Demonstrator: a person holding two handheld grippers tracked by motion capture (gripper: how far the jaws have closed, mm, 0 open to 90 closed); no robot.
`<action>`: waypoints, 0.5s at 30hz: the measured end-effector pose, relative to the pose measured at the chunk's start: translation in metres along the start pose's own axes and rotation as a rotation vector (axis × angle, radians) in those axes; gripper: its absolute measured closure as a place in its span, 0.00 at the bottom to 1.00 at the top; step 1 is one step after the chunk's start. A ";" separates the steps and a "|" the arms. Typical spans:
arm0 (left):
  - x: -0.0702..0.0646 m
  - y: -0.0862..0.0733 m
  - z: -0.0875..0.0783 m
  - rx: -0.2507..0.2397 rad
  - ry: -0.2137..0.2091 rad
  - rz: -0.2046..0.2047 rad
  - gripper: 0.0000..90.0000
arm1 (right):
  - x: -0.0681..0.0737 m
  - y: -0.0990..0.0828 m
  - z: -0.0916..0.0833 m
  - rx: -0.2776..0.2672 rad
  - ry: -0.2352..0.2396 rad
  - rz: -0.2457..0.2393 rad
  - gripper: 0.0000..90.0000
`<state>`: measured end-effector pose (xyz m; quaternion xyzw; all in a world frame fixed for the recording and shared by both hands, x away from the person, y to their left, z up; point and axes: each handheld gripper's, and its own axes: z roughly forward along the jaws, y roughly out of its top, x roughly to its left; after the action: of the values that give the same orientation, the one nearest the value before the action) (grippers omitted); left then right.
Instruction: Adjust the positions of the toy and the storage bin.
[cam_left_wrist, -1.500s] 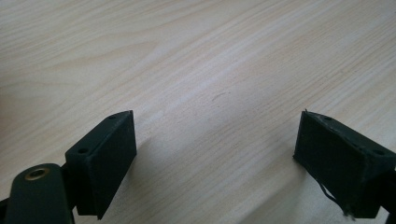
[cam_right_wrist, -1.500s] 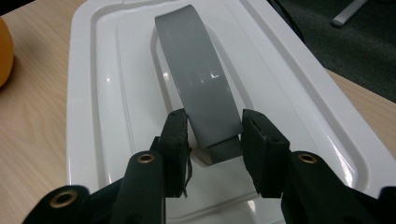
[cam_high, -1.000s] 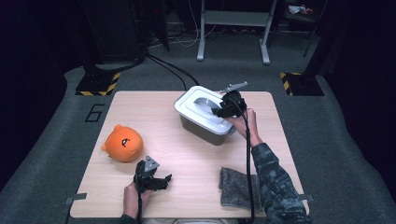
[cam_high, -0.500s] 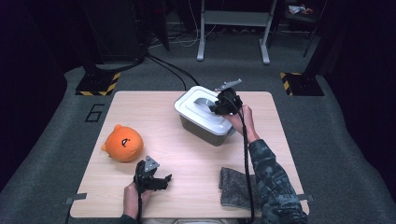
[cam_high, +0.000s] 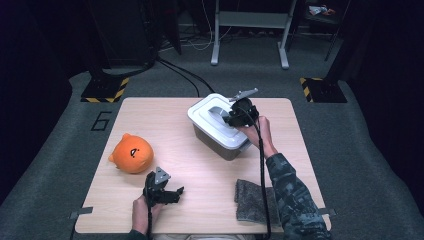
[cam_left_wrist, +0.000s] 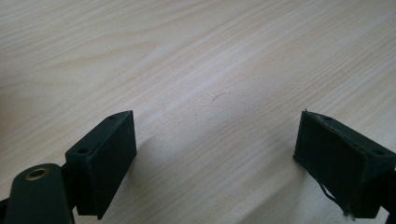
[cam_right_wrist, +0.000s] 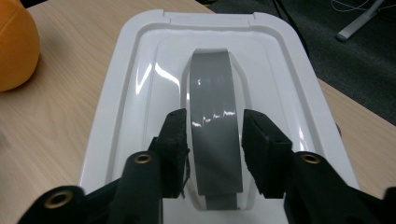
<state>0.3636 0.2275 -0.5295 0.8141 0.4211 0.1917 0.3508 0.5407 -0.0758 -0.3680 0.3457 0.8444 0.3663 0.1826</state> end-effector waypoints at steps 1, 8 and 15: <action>0.000 0.000 0.000 0.000 -0.001 -0.001 0.14 | 0.000 0.003 0.002 -0.002 0.007 0.001 0.63; 0.000 0.000 0.000 -0.004 0.011 0.007 0.14 | 0.001 0.013 0.015 -0.003 0.003 -0.040 0.70; 0.000 0.000 0.001 -0.008 0.007 0.000 0.14 | 0.002 0.011 0.014 -0.014 0.010 -0.010 0.74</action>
<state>0.3635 0.2270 -0.5301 0.8119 0.4218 0.1965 0.3527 0.5520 -0.0615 -0.3688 0.3385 0.8443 0.3732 0.1825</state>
